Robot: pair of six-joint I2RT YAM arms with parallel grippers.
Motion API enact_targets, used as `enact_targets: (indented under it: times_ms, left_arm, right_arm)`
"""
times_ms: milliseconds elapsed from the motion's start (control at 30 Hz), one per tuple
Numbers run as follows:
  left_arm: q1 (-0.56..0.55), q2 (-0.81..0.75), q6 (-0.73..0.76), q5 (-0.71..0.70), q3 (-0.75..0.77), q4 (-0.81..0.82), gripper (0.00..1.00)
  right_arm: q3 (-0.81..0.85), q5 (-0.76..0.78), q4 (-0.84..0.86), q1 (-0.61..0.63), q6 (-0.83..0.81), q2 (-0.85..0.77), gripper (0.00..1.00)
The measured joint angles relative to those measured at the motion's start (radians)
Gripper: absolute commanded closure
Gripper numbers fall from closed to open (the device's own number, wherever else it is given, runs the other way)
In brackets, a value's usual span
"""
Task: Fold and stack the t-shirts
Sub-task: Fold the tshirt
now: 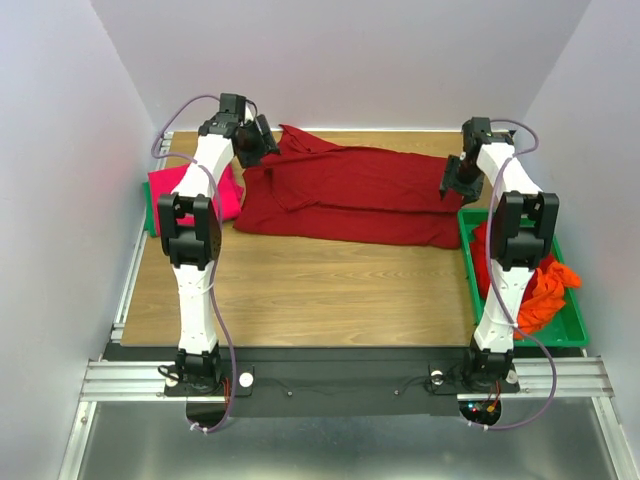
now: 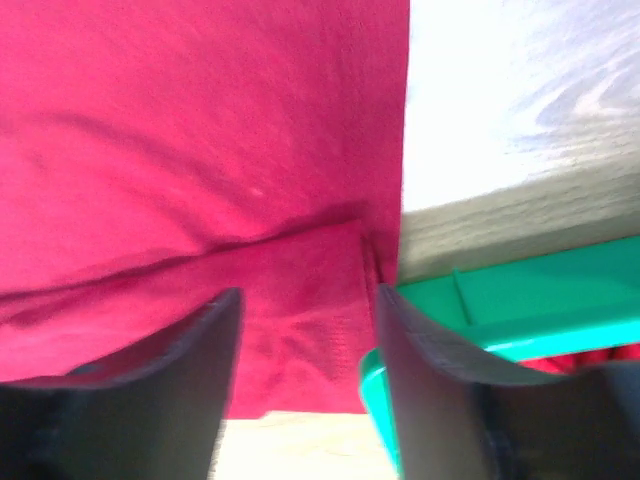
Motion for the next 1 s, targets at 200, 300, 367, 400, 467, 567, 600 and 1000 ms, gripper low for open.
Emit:
enact_targets:
  times_ms: [200,300,367,400,467,567,600,1000]
  left_arm:
    - [0.000,-0.008,0.000,-0.003,0.060,0.071,0.12]
    - [-0.007,-0.043,0.016,-0.004,0.025,0.109,0.12]
    - [-0.012,-0.090,0.027,-0.005,-0.048,0.135,0.12]
    - [-0.017,-0.123,0.032,-0.006,-0.105,0.153,0.12]
    - [-0.030,-0.190,0.041,-0.005,-0.220,0.182,0.12]
    - [-0.063,-0.268,0.043,0.000,-0.390,0.222,0.12]
    - [-0.074,-0.274,0.044,0.003,-0.430,0.229,0.12]
    - [-0.135,-0.249,0.059,0.024,-0.607,0.363,0.12]
  right_arm:
    - [0.101,-0.031,0.000,-0.002,0.005,-0.018,0.25]
    - [0.096,-0.077,0.014,0.009,0.011,-0.065,0.25]
    - [0.060,-0.099,0.045,0.020,0.017,-0.105,0.25]
    - [0.038,-0.111,0.055,0.029,0.022,-0.126,0.25]
    - [-0.027,-0.135,0.087,0.066,0.031,-0.166,0.25]
    - [-0.113,-0.172,0.121,0.130,0.049,-0.183,0.25]
    - [-0.133,-0.180,0.126,0.146,0.053,-0.179,0.25]
    - [-0.212,-0.206,0.246,0.246,0.066,-0.114,0.25]
